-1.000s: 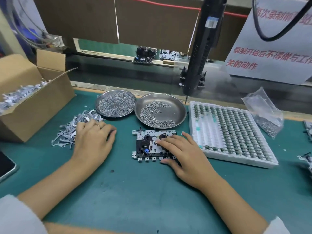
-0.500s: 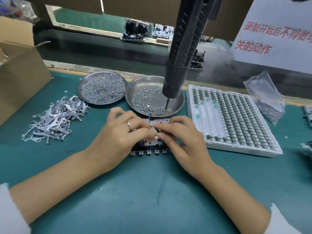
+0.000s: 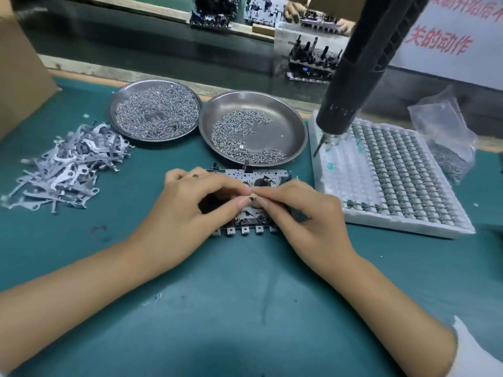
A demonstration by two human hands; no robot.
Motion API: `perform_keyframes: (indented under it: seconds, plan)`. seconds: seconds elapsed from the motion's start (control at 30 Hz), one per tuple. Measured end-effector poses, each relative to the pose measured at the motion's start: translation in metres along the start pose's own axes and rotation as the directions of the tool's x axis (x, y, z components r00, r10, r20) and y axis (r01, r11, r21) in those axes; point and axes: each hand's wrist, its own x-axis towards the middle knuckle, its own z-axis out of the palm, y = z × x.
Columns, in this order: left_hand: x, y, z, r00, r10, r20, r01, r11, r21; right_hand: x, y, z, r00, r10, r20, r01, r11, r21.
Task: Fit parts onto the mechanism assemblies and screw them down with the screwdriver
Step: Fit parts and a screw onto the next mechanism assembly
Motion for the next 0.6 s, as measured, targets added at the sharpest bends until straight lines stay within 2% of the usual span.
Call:
perform_keyframes:
  seconds: [0.17, 0.27, 0.37, 0.6]
  plan:
    - [0.001, -0.0005, 0.0007, 0.999, -0.054, -0.004, 0.054, 0.998, -0.032, -0.0042, 0.0002, -0.0024, 0.999, 0.043, 0.009, -0.043, 0.997, 0.07]
    - [0.0008, 0.002, 0.0008, 0.999, -0.048, -0.001, 0.048, 0.999, -0.015, -0.0051, -0.0006, -0.0031, 0.997, 0.073, 0.016, -0.074, 0.994, 0.082]
    - [-0.0004, 0.0039, 0.0003, 0.999, -0.045, -0.008, 0.045, 0.999, 0.007, -0.0043, -0.0013, -0.0059, 0.985, 0.166, 0.055, -0.173, 0.973, 0.15]
    - [-0.0021, 0.0086, 0.0005, 0.999, -0.036, -0.012, 0.037, 0.998, 0.046, -0.0044, -0.0022, -0.0078, 0.973, 0.211, 0.096, -0.224, 0.961, 0.162]
